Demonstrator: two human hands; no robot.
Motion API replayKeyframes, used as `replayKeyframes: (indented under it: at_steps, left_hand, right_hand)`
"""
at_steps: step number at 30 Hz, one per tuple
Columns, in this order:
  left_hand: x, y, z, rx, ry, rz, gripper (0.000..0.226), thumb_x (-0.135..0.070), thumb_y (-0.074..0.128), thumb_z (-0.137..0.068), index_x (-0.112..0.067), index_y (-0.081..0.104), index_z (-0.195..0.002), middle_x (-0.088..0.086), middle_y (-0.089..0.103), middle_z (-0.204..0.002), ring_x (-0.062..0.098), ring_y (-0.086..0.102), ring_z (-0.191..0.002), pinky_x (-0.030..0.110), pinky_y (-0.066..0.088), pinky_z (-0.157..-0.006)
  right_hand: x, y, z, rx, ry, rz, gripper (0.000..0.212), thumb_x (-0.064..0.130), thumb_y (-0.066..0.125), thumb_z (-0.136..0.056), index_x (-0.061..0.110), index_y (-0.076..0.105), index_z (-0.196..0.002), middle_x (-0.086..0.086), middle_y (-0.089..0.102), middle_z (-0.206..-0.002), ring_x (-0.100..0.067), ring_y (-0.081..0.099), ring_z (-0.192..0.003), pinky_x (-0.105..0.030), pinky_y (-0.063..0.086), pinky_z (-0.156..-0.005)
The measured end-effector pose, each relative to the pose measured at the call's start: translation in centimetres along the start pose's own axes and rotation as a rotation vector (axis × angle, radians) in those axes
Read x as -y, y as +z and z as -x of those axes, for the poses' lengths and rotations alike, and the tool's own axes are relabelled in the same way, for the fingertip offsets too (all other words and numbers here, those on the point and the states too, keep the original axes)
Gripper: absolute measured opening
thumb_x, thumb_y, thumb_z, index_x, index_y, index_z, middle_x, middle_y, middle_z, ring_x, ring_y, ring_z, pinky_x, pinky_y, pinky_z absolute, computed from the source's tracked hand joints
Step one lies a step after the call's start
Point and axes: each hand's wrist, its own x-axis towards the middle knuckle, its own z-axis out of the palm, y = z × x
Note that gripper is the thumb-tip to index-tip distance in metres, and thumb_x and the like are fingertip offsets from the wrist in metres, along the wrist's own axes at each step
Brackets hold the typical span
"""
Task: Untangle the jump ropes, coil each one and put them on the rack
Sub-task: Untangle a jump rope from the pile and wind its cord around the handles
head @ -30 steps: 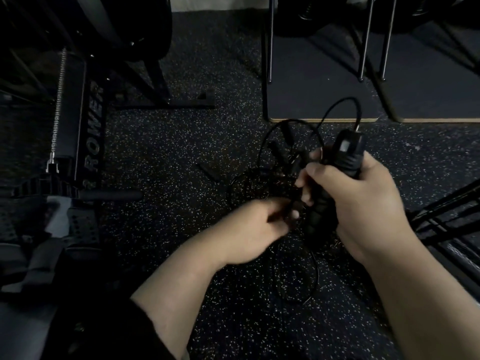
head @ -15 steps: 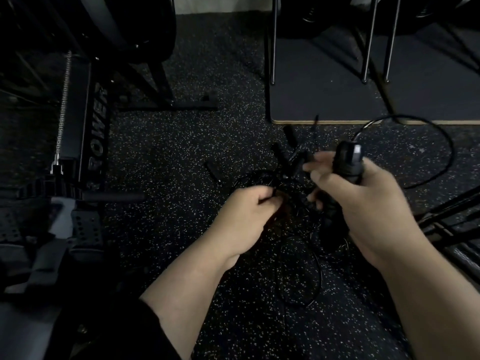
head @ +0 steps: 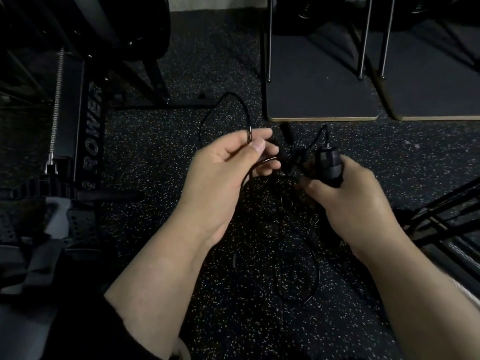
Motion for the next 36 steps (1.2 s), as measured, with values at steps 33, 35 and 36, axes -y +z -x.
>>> replayKeyframes:
  at_steps: [33, 35, 36]
  left_hand:
    - [5.6, -2.7, -0.5, -0.059, -0.332, -0.833, 0.034, -0.022, 0.049, -0.105, -0.023, 0.064, -0.136, -0.011, 0.065, -0.077, 0.016, 0.063, -0.062, 0.033, 0.049, -0.058]
    - [5.7, -2.8, -0.5, -0.067, -0.363, -0.819, 0.028, -0.018, 0.048, -0.104, -0.019, 0.072, -0.118, -0.003, 0.061, -0.065, 0.018, 0.052, -0.055, 0.03, 0.04, -0.054]
    - [5.7, -2.8, -0.5, -0.068, -0.37, -0.811, 0.027, -0.016, 0.048, -0.103, -0.018, 0.075, -0.106, 0.0, 0.059, -0.062, 0.02, 0.049, -0.056, 0.032, 0.038, -0.054]
  right_hand:
    - [-0.4, -1.7, -0.5, 0.103, 0.198, 0.337, 0.018, 0.023, 0.075, -0.091, 0.028, 0.058, -0.093, -0.003, 0.068, -0.083, -0.019, 0.061, -0.068, -0.029, 0.045, -0.051]
    - [-0.6, -1.7, -0.5, 0.101, 0.204, 0.332, 0.018, 0.022, 0.074, -0.091, 0.026, 0.056, -0.093, -0.007, 0.068, -0.084, -0.021, 0.06, -0.067, -0.032, 0.043, -0.055]
    - [-0.5, -1.7, -0.5, 0.074, 0.196, 0.305, 0.016, 0.022, 0.073, -0.092, 0.024, 0.057, -0.094, -0.009, 0.069, -0.083, -0.023, 0.059, -0.065, -0.033, 0.043, -0.055]
